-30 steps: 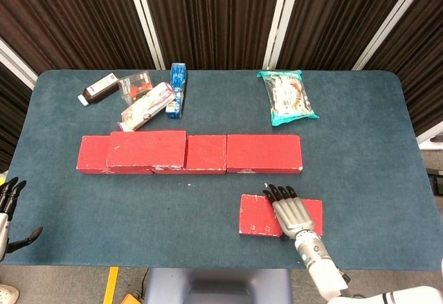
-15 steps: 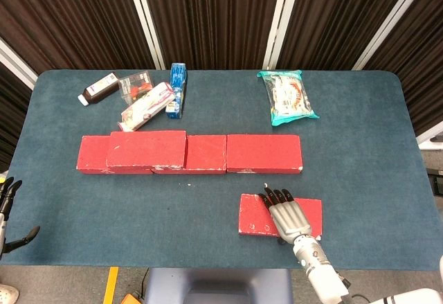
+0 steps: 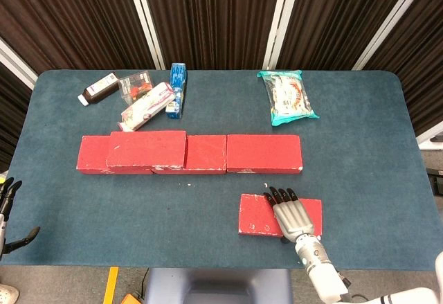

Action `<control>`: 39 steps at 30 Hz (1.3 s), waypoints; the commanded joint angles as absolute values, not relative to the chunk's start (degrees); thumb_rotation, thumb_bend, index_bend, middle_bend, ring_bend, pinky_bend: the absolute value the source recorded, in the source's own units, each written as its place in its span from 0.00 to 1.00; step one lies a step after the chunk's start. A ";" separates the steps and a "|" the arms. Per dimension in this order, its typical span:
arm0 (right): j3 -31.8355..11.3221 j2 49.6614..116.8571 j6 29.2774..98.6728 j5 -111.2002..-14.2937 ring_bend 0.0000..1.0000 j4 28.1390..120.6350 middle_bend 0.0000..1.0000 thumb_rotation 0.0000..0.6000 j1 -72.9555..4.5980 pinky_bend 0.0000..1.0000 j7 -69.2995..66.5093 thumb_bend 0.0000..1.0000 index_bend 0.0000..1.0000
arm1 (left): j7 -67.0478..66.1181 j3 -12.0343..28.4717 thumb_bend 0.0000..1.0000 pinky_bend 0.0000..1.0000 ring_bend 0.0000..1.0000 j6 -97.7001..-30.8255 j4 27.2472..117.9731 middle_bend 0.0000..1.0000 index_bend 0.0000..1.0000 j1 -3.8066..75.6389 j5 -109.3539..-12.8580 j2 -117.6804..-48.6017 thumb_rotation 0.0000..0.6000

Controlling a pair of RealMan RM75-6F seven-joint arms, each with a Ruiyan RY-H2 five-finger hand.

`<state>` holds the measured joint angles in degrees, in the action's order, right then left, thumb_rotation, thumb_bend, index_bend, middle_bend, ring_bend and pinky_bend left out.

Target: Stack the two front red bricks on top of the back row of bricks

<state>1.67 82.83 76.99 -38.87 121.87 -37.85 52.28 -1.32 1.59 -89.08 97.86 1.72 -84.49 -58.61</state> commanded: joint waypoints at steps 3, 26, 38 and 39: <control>1.33 82.92 77.14 -38.30 0.00 121.22 0.00 1.00 -37.86 0.00 52.11 0.00 0.00 | -1.83 1.67 0.20 0.02 0.00 -88.82 97.97 0.00 0.00 1.73 -84.42 -58.76 1.00; 1.57 83.64 76.15 -36.79 0.00 119.78 0.09 1.00 -38.57 0.00 52.50 0.00 0.05 | -0.30 1.74 0.20 0.02 0.00 -87.61 97.80 0.00 0.00 1.91 -85.00 -58.47 1.00; 1.77 83.76 76.16 -37.77 0.10 119.60 0.20 1.00 -38.47 0.00 52.03 0.22 0.16 | -0.61 1.83 0.20 0.02 0.00 -87.46 97.85 0.00 0.00 1.92 -84.95 -58.57 1.00; 1.82 83.76 76.13 -37.90 0.11 119.54 0.21 1.00 -38.46 0.00 51.98 0.24 0.16 | -0.63 1.84 0.20 0.02 0.00 -87.43 97.85 0.00 0.00 1.92 -84.94 -58.59 1.00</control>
<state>1.81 83.75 76.15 -37.84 119.58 -38.48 52.04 -0.62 1.83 -87.44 97.85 1.91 -84.95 -58.58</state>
